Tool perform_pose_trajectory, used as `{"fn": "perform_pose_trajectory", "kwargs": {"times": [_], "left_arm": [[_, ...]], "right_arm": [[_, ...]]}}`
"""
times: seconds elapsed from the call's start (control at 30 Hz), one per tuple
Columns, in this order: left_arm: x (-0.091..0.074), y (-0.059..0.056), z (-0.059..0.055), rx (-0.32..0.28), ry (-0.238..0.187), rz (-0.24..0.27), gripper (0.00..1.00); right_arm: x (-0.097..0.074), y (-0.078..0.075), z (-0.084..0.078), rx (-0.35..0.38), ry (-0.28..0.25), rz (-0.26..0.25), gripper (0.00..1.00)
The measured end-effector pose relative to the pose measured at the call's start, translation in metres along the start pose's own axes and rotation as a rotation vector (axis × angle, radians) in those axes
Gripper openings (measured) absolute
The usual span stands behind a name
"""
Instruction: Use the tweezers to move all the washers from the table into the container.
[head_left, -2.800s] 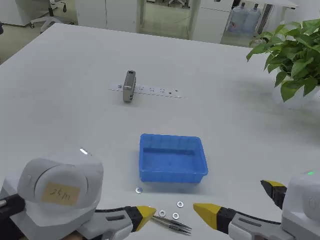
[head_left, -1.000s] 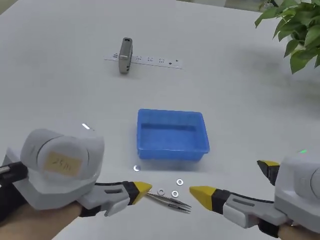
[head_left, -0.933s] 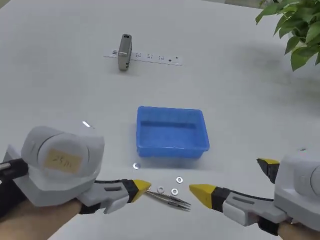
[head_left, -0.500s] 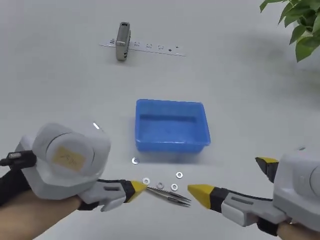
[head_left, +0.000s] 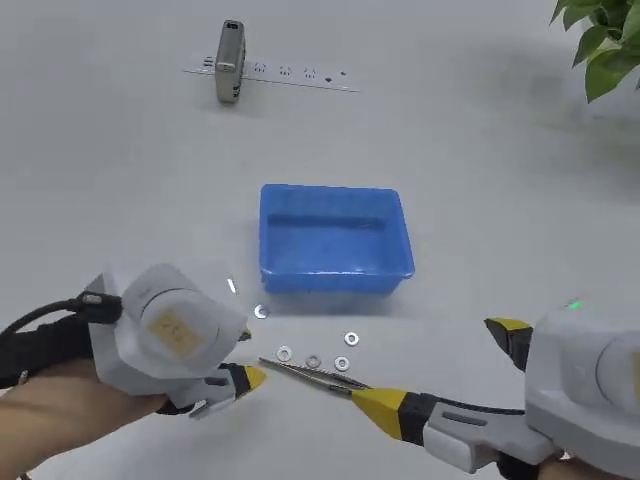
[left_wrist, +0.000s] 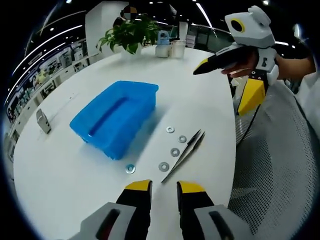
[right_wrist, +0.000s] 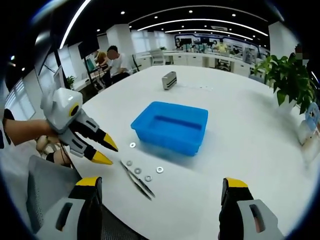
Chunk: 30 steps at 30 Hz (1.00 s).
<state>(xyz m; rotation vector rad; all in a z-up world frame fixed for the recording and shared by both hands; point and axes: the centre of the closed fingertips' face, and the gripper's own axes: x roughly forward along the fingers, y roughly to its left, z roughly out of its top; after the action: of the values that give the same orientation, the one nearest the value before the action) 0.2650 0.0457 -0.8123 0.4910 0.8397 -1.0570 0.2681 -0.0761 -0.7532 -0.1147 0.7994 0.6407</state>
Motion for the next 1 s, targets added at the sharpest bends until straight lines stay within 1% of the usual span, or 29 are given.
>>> {"fn": "perform_pose_trajectory", "kwargs": {"times": [0.03,0.1,0.13,0.17,0.2,0.23,0.3,0.4,0.43,0.47,0.53,0.57,0.67,0.77,0.8,0.83,0.87,0.9,0.97,1.0], "left_arm": [[0.004,-0.001,-0.001,0.01,0.01,-0.011,0.16],[0.008,-0.001,-0.002,0.018,0.013,-0.02,0.15],[0.01,-0.002,-0.002,0.022,0.014,-0.036,0.14],[0.011,-0.002,-0.002,0.03,0.011,-0.041,0.12],[0.012,-0.002,-0.001,0.042,0.009,-0.046,0.1],[0.013,-0.003,-0.002,0.063,0.016,-0.058,0.08],[0.016,-0.003,-0.003,0.081,0.021,-0.069,0.07],[0.019,-0.006,-0.005,0.087,0.031,-0.096,0.06],[0.019,-0.006,-0.002,0.107,0.012,-0.094,0.04],[0.019,-0.007,-0.004,0.108,0.018,-0.096,0.04],[0.019,-0.006,-0.003,0.114,0.021,-0.092,0.02],[0.018,-0.007,-0.003,0.121,0.02,-0.095,0.01],[0.018,-0.011,-0.004,0.153,0.029,-0.093,0.0],[0.017,-0.014,-0.003,0.169,0.03,-0.088,0.0],[0.017,-0.015,-0.003,0.173,0.032,-0.089,0.0],[0.015,-0.018,-0.001,0.19,0.03,-0.089,0.0],[0.014,-0.02,0.001,0.194,0.027,-0.088,0.0],[0.012,-0.022,0.003,0.195,0.028,-0.091,0.0],[0.01,-0.026,0.006,0.195,0.032,-0.095,0.0],[0.008,-0.026,0.009,0.195,0.034,-0.09,0.0]], "right_arm": [[0.001,0.001,-0.001,-0.003,0.004,0.0,0.99],[0.001,0.002,-0.002,-0.004,0.01,0.003,0.99],[0.0,0.003,-0.002,-0.003,0.009,0.004,0.99],[0.0,0.003,-0.002,-0.001,0.009,0.005,0.99],[0.0,0.004,-0.002,0.0,0.01,0.005,0.99],[0.0,0.004,-0.003,0.002,0.012,0.005,0.99],[0.001,0.007,-0.004,0.003,0.02,0.012,0.99],[0.003,0.012,-0.006,-0.003,0.029,0.027,0.99],[0.004,0.014,-0.006,-0.007,0.033,0.031,0.99],[0.005,0.015,-0.007,-0.011,0.035,0.035,0.99],[0.009,0.019,-0.011,-0.028,0.057,0.056,0.95],[0.011,0.02,-0.014,-0.035,0.067,0.061,0.94],[0.013,0.024,-0.014,-0.047,0.068,0.084,0.91],[0.014,0.028,-0.013,-0.063,0.071,0.109,0.89],[0.015,0.029,-0.013,-0.074,0.071,0.117,0.88],[0.015,0.03,-0.014,-0.083,0.076,0.126,0.86],[0.016,0.032,-0.016,-0.099,0.084,0.145,0.84],[0.016,0.032,-0.017,-0.113,0.09,0.152,0.8],[0.017,0.034,-0.021,-0.168,0.114,0.18,0.77],[0.018,0.035,-0.022,-0.204,0.121,0.191,0.73]]}}
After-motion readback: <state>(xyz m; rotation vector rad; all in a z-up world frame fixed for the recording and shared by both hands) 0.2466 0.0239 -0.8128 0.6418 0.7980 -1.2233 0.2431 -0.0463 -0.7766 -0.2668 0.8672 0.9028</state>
